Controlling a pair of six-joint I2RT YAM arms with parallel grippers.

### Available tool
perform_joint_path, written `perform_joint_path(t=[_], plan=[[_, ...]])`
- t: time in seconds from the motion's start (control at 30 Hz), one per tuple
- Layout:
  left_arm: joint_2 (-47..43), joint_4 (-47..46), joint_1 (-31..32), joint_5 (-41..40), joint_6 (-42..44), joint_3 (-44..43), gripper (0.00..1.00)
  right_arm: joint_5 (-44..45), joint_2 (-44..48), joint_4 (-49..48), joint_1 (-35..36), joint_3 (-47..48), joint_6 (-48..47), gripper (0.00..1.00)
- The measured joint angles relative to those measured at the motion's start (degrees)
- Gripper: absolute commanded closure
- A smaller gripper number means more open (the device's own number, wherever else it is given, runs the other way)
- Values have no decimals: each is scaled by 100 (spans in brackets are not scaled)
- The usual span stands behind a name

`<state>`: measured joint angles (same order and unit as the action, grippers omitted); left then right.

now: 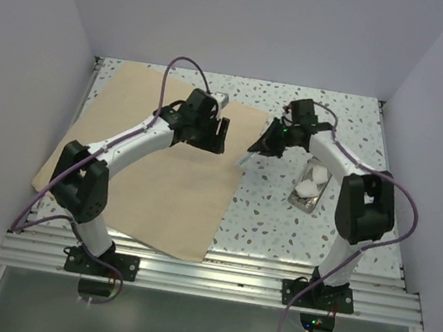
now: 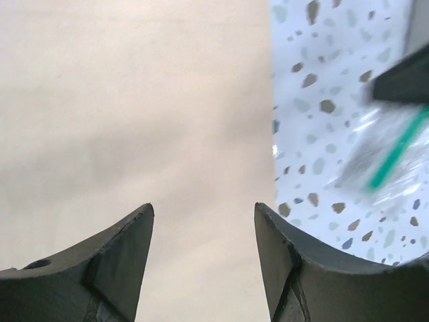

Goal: Prepare the surgical pack

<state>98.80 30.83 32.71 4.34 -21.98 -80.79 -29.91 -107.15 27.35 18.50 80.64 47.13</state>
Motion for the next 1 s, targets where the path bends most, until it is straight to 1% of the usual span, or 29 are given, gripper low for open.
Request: perform_joint_path(t=[0.07, 0.13, 0.2, 0.27, 0.37, 0.5, 0.6, 0.7, 0.73, 0.77, 0.8, 0.83, 0.9, 0.93, 0.97, 1.0], plan=[[-249, 9, -201, -7, 61, 343, 36, 79, 448, 289, -560, -184, -472, 95], [-452, -4, -369, -28, 83, 732, 37, 214, 887, 501, -1314, -376, -988, 96], [-601, -2, -433, -17, 103, 1126, 38, 420, 1224, 699, -2068, -522, -1585, 97], [-680, 20, -428, 26, 109, 1447, 38, 656, 1399, 852, -2544, -634, -2105, 97], [-686, 57, -417, 101, 120, 1668, 40, 728, 1447, 942, -2688, -920, -2673, 98], [-708, 52, -420, 153, 168, 1685, 40, 662, 1165, 1172, -2658, -1021, -3220, 97], [-754, 55, -420, 173, 188, 1696, 40, 643, 894, 1191, -2660, -1010, -3488, 94], [-756, 55, -420, 188, 212, 1700, 40, 656, 551, 1239, -2664, -929, -3672, 89], [-756, 42, -420, 188, 219, 1720, 40, 656, 435, 1255, -2664, -883, -3716, 86], [-763, 28, -422, 186, 232, 1744, 40, 656, 310, 1298, -2667, -796, -3742, 80], [-763, 31, -424, 186, 262, 1781, 40, 662, 216, 1322, -2667, -715, -3757, 71], [-763, 39, -424, 184, 297, 1814, 41, 675, 114, 1342, -2667, -612, -3755, 56], [-763, 52, -426, 177, 348, 1860, 42, 778, -31, 1368, -2667, -428, -3740, 48], [-752, 63, -428, 162, 378, 1867, 42, 846, -48, 1384, -2667, -365, -3729, 38], [-741, 52, -431, 155, 387, 1867, 43, 949, -48, 1421, -2667, -310, -3687, 33], [-715, 46, -431, 138, 413, 1867, 43, 1027, -39, 1480, -2667, -251, -3676, 31]])
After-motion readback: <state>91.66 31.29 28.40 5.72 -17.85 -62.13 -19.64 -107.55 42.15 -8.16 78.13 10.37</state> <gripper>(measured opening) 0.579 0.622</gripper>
